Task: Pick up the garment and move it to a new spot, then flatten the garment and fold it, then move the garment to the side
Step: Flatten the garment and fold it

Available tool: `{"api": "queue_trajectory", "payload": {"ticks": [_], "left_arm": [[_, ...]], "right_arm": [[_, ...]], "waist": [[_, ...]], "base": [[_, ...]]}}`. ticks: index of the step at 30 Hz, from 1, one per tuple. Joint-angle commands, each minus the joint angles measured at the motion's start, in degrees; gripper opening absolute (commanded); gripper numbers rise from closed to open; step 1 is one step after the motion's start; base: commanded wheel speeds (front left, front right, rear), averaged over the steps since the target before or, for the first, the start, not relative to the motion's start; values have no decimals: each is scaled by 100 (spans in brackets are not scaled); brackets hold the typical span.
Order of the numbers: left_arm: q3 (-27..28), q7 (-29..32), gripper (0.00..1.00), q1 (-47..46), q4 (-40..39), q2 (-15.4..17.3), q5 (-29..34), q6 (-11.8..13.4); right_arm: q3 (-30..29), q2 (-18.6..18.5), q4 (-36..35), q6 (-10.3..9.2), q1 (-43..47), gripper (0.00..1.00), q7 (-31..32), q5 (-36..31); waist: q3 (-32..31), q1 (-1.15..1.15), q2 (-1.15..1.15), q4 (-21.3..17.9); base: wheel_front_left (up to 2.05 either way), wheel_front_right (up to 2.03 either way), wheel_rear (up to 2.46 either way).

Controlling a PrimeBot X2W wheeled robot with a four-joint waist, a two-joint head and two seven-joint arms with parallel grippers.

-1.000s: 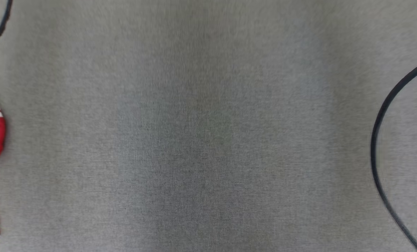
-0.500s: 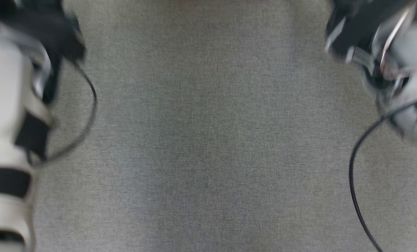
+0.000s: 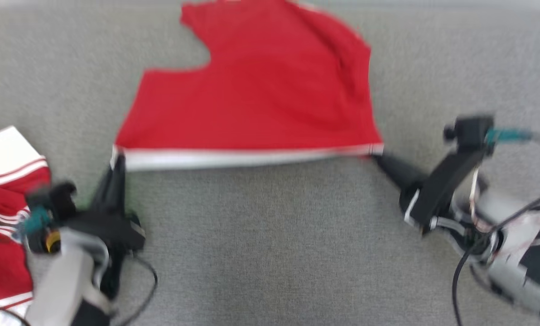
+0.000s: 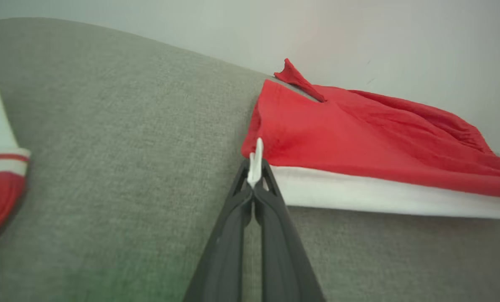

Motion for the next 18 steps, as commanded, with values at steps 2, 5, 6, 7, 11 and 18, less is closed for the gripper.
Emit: {"api": "queue_trajectory", "payload": {"ticks": [2,5,6,7,11,18], "left_arm": [[31,-9,0,362,38,-6,-8,9],[181,-9,0,810,15,-104,-55,10],[247,-9,0,957,5,-125,-66,10],[307,-9,0,1119,2,-166,-64,10],[390,-9,0,1660,-19,-286,-38,11],[415,-9,0,2447,-14,-423,1,10]], "right_arm": [[4,-8,9,-6,306,0,48,67],[16,30,76,-6,693,0,34,62],[17,40,92,-6,799,0,6,73],[17,55,110,-6,928,0,-25,126],[16,38,127,-6,1364,0,-60,246],[23,-2,78,-6,2179,0,173,339]], "waist": [[-610,2,0,33],[-879,2,0,43],[-952,2,0,45],[-1039,2,0,54],[-1310,2,0,98],[-1768,2,0,177]], "base": [[0,0,0],[0,0,0],[0,0,0],[0,0,0],[0,0,0],[0,0,0]]}}
